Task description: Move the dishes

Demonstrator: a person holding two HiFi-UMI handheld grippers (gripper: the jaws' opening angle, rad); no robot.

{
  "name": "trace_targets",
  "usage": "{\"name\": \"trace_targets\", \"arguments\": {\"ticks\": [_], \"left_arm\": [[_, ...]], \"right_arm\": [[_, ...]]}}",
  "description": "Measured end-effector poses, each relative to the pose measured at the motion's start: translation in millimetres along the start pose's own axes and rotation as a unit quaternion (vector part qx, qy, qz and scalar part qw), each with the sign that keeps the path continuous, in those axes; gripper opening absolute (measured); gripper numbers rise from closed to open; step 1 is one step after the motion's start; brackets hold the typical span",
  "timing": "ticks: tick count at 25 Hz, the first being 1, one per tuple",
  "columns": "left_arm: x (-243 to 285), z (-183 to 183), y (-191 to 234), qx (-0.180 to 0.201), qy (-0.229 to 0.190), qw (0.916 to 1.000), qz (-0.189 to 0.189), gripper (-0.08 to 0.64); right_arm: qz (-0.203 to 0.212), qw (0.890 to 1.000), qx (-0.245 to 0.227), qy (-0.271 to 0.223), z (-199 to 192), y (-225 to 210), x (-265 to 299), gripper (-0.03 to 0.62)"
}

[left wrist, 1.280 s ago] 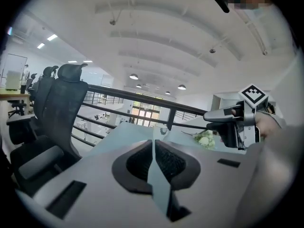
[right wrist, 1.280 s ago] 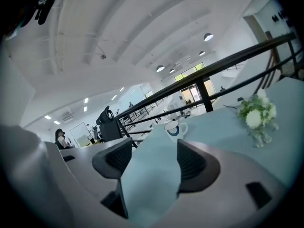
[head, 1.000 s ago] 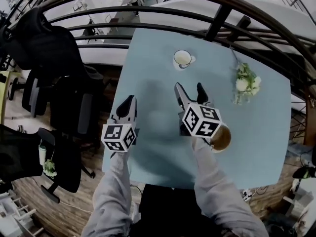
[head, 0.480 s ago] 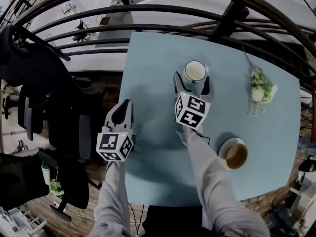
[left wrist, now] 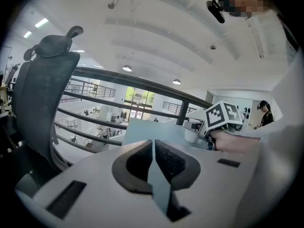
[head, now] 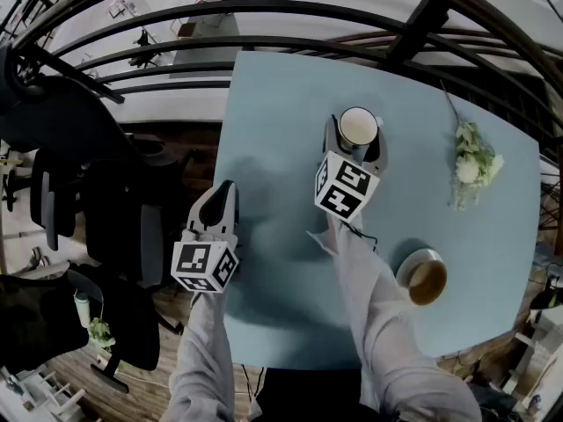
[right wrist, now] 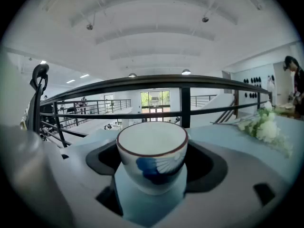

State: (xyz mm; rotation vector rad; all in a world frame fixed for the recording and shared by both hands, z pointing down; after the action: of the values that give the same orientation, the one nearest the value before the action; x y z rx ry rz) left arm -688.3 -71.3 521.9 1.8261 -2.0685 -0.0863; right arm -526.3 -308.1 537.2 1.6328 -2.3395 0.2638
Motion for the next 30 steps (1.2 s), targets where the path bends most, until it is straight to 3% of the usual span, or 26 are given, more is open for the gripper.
{"name": "trace_targets", "arguments": {"ticks": [11,19,24,30], "left_arm": [[-14,11,-24,0.016,-0.013,0.9998,-0.002,0.031],[-48,14,-66,0.026,-0.026,0.9993,0.003,0.031],[-66,29,-104,0.039,-0.051,0.9980,0.003,0.031],[-96,19,-160,0.028,-0.048,0.9984,0.008,0.031]], "right_arm": [[0.057,0.998,-0.008,0.015,-1,-4,-29,0.408],[0.111,0.993,0.025,-0.009,40,-25,-82,0.408],[0.169,0.984,0.058,-0.025,75,-41,-129,0.408],[0.232,0.970,0.069,-0.018,92,-86,-204,0.408]]}}
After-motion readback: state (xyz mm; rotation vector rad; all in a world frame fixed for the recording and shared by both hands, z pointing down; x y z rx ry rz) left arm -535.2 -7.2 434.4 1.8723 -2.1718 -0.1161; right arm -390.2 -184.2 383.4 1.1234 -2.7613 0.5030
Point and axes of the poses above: the fingertips, and each gripper's own axes: x forward along the fingers, y to its left, z out of its top, the point moved 3 cm from there along -x, backward along the fingers, and after that the axes turned 4 degrees about -z, right-handed, at the moved point
